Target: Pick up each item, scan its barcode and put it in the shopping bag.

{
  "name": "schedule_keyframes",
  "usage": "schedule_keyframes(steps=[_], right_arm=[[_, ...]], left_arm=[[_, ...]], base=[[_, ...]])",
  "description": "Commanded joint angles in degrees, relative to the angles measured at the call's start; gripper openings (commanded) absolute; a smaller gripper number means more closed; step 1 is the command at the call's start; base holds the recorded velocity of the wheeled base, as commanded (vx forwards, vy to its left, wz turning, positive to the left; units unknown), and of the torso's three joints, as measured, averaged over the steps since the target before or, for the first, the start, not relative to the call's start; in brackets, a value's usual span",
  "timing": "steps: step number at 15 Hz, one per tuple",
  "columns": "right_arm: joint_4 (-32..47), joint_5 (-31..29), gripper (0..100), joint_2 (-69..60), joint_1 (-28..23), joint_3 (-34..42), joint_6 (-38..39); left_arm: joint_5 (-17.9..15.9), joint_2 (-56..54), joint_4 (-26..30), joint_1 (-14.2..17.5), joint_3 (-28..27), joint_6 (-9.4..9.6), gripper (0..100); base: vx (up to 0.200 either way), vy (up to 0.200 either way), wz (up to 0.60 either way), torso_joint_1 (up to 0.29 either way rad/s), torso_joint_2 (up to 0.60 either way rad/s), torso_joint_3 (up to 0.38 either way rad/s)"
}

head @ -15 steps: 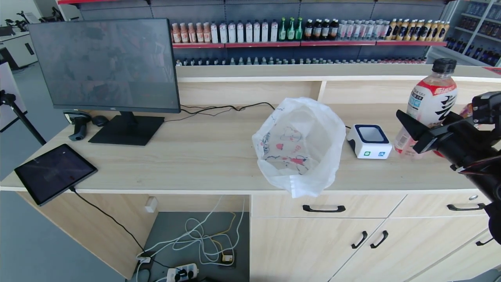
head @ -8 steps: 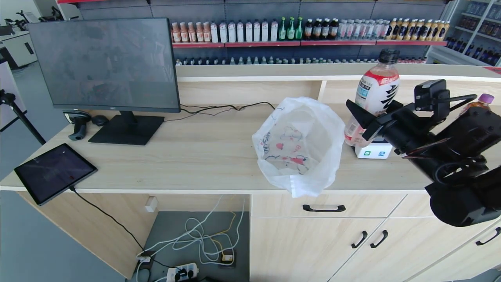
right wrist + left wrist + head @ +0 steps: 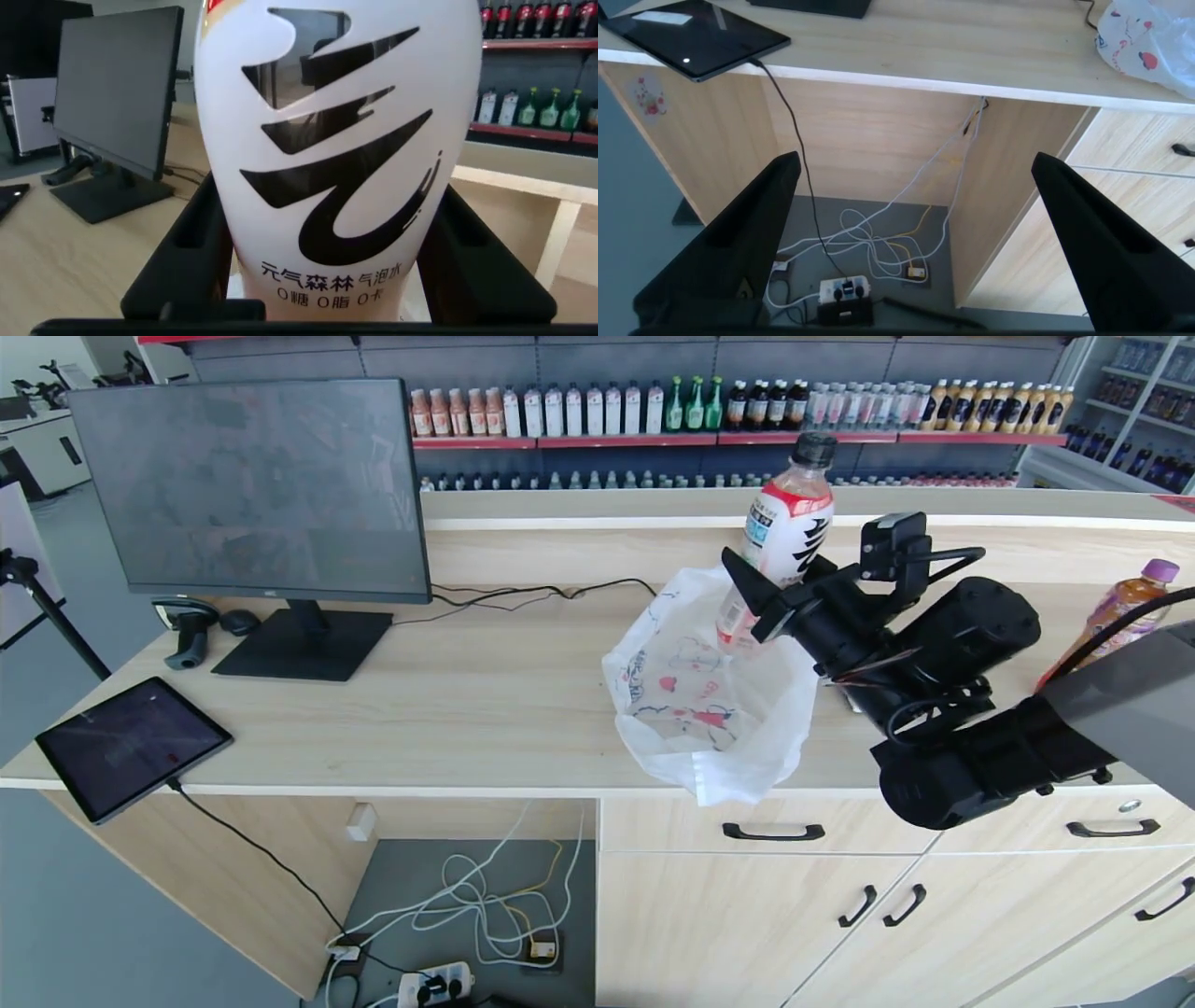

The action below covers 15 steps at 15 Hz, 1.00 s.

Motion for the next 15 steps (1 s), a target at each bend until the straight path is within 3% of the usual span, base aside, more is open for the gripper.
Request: schedule_keyframes(steps=[1,5,6,9,15], right_arm=[[-0.14,-0.65,0,3.87,0.58,-1.21,0.64],[-0.14,-1.17,0,6.33,0.49,-1.57,2.22],[-0.14,-3.63,0,6.50,0.67,-1.21,2.83],[-0.14,-5.13,0,8.96,3.83,-2.27,8.28],[0.56,-5.13,0,17.58,2.87,-12.03,8.81]], left_arm=[[0.00,0.00,0.00,0.01,0.00,-0.04,100],[0.00,0.00,0.00,0.01,0.00,-0.04,100],[0.00,0.00,-0.09,0.01,0.00,-0.04,100],[0.00,0.00,-0.09,0.01,0.00,-0.04,100],[0.00,0.00,-0.09,0.01,0.00,0.05,100]], base=[[0.000,0.000,0.00,0.000,0.00,0.000],[0.000,0.000,0.00,0.000,0.00,0.000],[0.000,0.000,0.00,0.000,0.00,0.000],[0.000,0.000,0.00,0.000,0.00,0.000],[0.000,0.000,0.00,0.000,0.00,0.000]])
